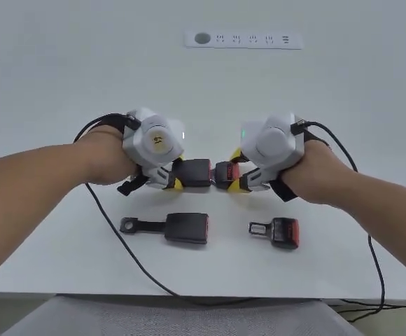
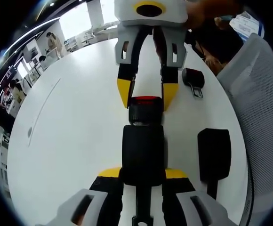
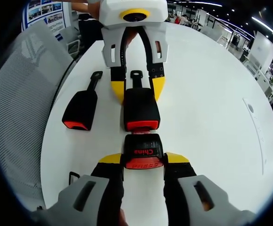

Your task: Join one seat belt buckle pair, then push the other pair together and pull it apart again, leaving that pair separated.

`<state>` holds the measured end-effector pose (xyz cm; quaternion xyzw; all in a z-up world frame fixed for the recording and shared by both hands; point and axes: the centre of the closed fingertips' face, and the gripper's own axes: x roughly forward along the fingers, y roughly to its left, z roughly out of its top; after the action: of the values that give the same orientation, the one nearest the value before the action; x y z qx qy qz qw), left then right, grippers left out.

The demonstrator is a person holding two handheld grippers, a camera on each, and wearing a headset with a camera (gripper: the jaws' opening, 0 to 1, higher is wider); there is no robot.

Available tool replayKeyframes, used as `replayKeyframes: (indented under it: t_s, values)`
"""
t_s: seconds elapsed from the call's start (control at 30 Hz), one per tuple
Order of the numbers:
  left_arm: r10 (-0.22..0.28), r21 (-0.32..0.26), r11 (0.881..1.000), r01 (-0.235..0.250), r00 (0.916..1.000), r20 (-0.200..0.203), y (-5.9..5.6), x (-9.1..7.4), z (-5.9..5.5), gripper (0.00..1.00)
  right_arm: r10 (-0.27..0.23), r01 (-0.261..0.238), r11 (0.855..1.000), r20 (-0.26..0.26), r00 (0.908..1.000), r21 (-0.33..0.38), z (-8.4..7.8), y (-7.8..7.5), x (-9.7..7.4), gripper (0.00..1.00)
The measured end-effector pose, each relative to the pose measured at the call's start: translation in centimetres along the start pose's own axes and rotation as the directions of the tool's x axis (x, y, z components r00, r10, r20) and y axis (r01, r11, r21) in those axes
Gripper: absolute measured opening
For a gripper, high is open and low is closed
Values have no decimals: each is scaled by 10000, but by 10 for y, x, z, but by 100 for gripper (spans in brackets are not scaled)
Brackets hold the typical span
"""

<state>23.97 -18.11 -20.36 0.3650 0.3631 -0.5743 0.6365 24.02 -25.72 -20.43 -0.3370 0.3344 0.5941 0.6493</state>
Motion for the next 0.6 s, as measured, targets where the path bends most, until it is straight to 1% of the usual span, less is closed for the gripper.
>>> replayKeyframes:
  t_s: [0.13, 0.23, 0.33, 0.37, 0.43, 0.47, 0.53, 0.6]
  values:
    - [33, -56, 10000, -34, 10000, -94, 0, 0, -1, 32, 159, -158, 9999, 166, 9997, -70, 2, 1, -1, 31]
    - [99, -208, 9997, -102, 9998, -180, 0, -1, -6, 33, 211, -212, 9998, 238, 9995, 36, 1, 0, -3, 31]
    - [224, -181, 9996, -227, 9996, -166, 1, -3, -13, 39, 235, -238, 9996, 192, 9995, 161, -1, 2, -3, 32]
    - [220, -234, 9995, -224, 9996, -162, 0, -4, -14, 40, 244, -250, 9993, 222, 9995, 270, -2, 3, -4, 33]
    - [274, -425, 9987, -274, 9996, -9, -2, -8, -14, 41, 81, -89, 9994, 258, 9996, 335, -3, 3, -7, 36]
    - [379, -500, 9980, -377, 9993, 50, -2, -11, -13, 42, -21, 9, 9993, 320, 9995, 370, -3, 1, -9, 37]
    - [574, -686, 9961, -560, 9982, 180, 0, -16, -13, 44, -139, 104, 9976, 505, 9986, 690, -1, 1, -14, 38]
    - [819, -870, 9931, -783, 9959, 381, 1, -25, -9, 45, -343, 294, 9964, 610, 9975, 801, -1, 0, -21, 40]
